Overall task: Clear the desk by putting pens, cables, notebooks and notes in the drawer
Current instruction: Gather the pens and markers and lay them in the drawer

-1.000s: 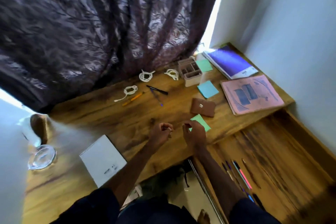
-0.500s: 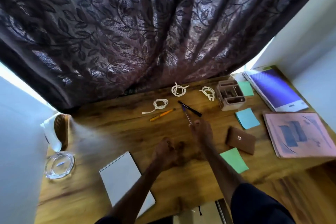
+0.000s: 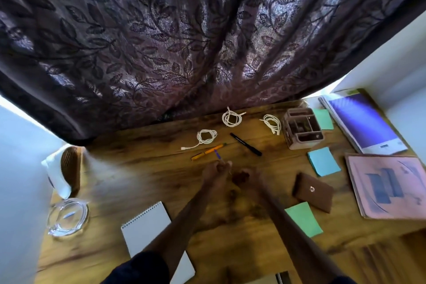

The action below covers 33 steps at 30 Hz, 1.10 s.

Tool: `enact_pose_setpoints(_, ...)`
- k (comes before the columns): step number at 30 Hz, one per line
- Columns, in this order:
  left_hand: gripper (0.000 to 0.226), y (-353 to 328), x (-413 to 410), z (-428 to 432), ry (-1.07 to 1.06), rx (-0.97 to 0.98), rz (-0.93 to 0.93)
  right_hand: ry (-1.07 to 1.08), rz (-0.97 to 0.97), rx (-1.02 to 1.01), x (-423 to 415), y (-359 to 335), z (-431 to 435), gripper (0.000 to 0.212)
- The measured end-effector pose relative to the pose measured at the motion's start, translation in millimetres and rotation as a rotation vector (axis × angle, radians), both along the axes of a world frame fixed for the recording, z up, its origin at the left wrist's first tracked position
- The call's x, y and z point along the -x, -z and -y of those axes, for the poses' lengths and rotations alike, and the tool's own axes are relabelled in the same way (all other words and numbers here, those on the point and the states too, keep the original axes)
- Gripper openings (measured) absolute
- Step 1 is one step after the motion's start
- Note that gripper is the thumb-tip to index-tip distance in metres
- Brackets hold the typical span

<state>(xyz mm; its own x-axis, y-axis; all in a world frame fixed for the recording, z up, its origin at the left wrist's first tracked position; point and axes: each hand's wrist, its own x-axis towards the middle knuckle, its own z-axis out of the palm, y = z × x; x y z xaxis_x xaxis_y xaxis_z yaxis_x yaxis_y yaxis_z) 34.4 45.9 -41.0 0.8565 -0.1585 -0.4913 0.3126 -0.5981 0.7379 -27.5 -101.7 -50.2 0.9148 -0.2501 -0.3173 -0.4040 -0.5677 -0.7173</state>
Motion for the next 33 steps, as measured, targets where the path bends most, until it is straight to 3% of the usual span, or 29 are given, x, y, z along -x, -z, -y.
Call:
enact_pose_setpoints(3, 0.029, -10.3, -10.8, 3.5, 0.018, 0.025, 0.004, -0.096, -0.017, -0.029, -4.4, -7.8, 6.0, 0.017)
enact_pose_setpoints(7, 0.031, -1.0, -13.9, -5.3, -0.02, 0.036, -0.034, 0.079, 0.132, 0.133, -35.5, -6.2, 38.6, 0.017)
enact_pose_setpoints(12, 0.03, -4.2, -0.3, -20.7, -0.036, 0.108, -0.062, 0.099, -0.035, 0.412, -65.5, 3.7, 68.1, 0.038)
enact_pose_setpoints(16, 0.029, -7.4, 12.1, -27.1, -0.077, 0.16, -0.083, 0.073, -0.01, 0.397, -50.5, 13.6, 57.0, 0.026)
enact_pose_setpoints(22, 0.029, -5.9, 27.1, -16.8, -0.053, 0.15, -0.122, 0.315, 0.094, -0.055, 15.0, -11.2, 32.6, 0.019)
enact_pose_setpoints(28, 0.029, -0.9, 69.9, 18.5, 0.016, 0.183, -0.135, 0.578, 0.331, -0.447, 104.9, -40.7, 50.2, 0.015)
enact_pose_setpoints(33, 0.026, -20.5, 125.3, 69.6, 0.11, 0.188, -0.126, 0.756, 0.463, -0.641, 179.3, -49.6, 86.4, 0.023)
